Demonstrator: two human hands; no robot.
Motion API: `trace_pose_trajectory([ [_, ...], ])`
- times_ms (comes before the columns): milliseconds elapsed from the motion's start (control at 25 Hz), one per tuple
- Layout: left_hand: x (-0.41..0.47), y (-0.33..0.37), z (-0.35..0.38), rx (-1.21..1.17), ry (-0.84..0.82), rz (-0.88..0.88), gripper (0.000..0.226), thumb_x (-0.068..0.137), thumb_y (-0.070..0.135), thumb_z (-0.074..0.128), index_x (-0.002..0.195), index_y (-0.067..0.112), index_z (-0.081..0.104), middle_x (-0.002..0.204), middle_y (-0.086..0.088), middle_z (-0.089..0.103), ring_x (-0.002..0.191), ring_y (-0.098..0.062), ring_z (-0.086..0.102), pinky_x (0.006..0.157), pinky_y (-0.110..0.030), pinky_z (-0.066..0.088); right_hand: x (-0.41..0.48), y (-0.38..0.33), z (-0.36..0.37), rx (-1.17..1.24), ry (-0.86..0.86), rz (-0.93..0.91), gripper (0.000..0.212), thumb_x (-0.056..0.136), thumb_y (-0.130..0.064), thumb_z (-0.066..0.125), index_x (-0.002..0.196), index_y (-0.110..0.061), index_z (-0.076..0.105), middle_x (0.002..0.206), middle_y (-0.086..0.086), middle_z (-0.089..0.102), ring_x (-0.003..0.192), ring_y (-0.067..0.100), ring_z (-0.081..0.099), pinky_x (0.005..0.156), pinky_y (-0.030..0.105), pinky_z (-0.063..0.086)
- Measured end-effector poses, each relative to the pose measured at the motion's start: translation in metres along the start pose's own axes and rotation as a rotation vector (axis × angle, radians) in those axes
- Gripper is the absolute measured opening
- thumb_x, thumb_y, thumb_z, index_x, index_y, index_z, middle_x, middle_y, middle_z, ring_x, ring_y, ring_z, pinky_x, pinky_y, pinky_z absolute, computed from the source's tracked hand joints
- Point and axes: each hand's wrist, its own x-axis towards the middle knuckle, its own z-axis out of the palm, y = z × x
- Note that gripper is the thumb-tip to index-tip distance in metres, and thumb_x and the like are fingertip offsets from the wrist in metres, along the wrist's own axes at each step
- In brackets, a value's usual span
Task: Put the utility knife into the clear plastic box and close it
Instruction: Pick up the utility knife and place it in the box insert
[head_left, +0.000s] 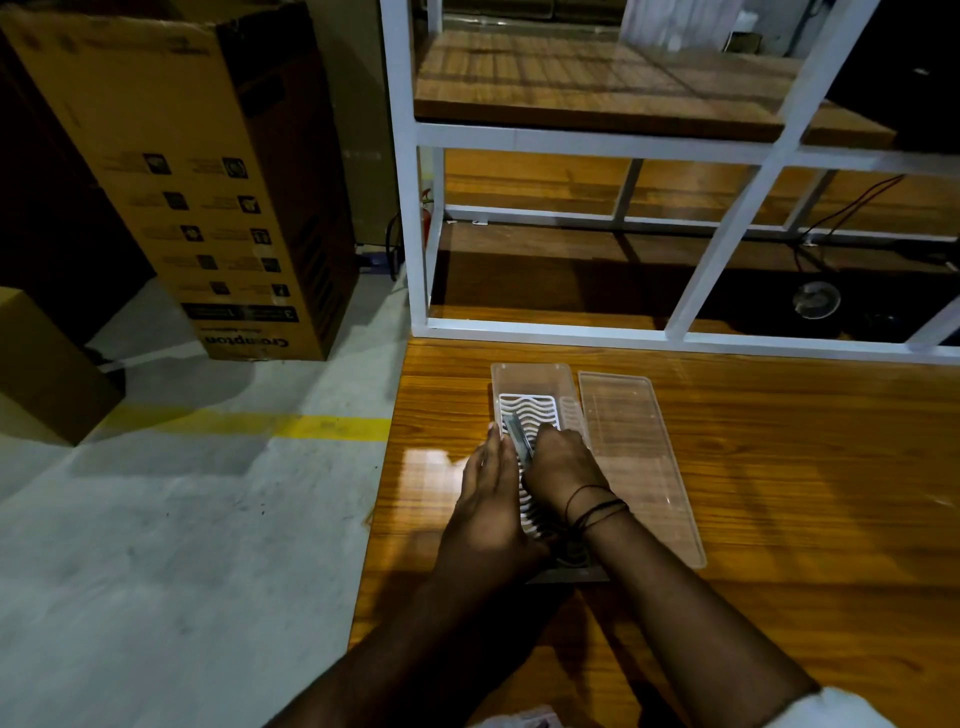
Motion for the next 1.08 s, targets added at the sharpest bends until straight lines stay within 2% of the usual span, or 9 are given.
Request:
trace_pose_trajectory([
  [120,-0.001,0.001,0.000,-0.003,0.008,0.015,0.126,0.075,0.063,0.073,0.160,0.021,-0.010,0.167,0.003,-0.023,0.154,-0.013,-0.015,0.115,-0.017,-0.015,-0.001,0.000,-0.001,-0.024,-0.006,-0.021,0.031,0.086,-0.012,0.061,0.116,-0.003,0.064,0.117,0.021,0.067,0.110,0.038,0.064,0.089,0.038,0.055],
  [200,-0.002,0.002,0.000,-0.007,0.011,0.009,0.124,0.078,0.058,0.075,0.160,0.023,-0.011,0.170,0.001,-0.019,0.149,-0.008,-0.017,0.117,-0.021,-0.010,-0.002,-0.001,-0.001,-0.033,-0.003,-0.027,0.031,0.086,-0.014,0.061,0.115,-0.005,0.064,0.117,0.021,0.067,0.110,0.038,0.064,0.089,0.038,0.055],
  [360,-0.002,0.004,-0.001,-0.005,0.010,-0.005,0.120,0.083,0.048,0.076,0.160,0.024,-0.012,0.171,0.002,-0.019,0.157,-0.018,-0.013,0.120,-0.025,-0.002,-0.008,-0.003,0.000,-0.093,-0.008,-0.047,0.033,0.092,-0.030,0.056,0.116,-0.009,0.062,0.119,0.019,0.065,0.111,0.038,0.063,0.089,0.039,0.052],
  [680,-0.002,0.003,-0.001,0.033,-0.003,-0.004,0.119,0.084,0.052,0.074,0.160,0.022,-0.012,0.171,-0.001,-0.020,0.158,-0.023,-0.012,0.119,-0.026,-0.005,-0.012,-0.005,-0.004,-0.169,0.036,-0.081,0.028,0.092,-0.021,0.060,0.116,-0.007,0.063,0.114,0.018,0.067,0.106,0.037,0.066,0.082,0.038,0.053],
  [840,-0.001,0.004,0.001,0.028,0.010,-0.007,0.118,0.083,0.052,0.074,0.160,0.023,-0.010,0.171,-0.001,-0.016,0.158,-0.023,-0.009,0.119,-0.026,-0.002,-0.013,-0.005,-0.003,-0.195,0.037,-0.105,0.028,0.096,-0.020,0.055,0.118,-0.005,0.062,0.115,0.018,0.067,0.106,0.036,0.066,0.082,0.038,0.053],
  [1080,-0.001,0.002,0.002,0.045,-0.001,-0.017,0.120,0.083,0.051,0.074,0.161,0.020,-0.011,0.171,0.001,-0.019,0.158,-0.023,-0.011,0.117,-0.024,-0.006,-0.013,-0.004,-0.001,-0.172,0.060,-0.093,0.044,0.098,-0.022,0.050,0.139,-0.006,0.049,0.116,0.020,0.067,0.105,0.038,0.067,0.083,0.041,0.055],
])
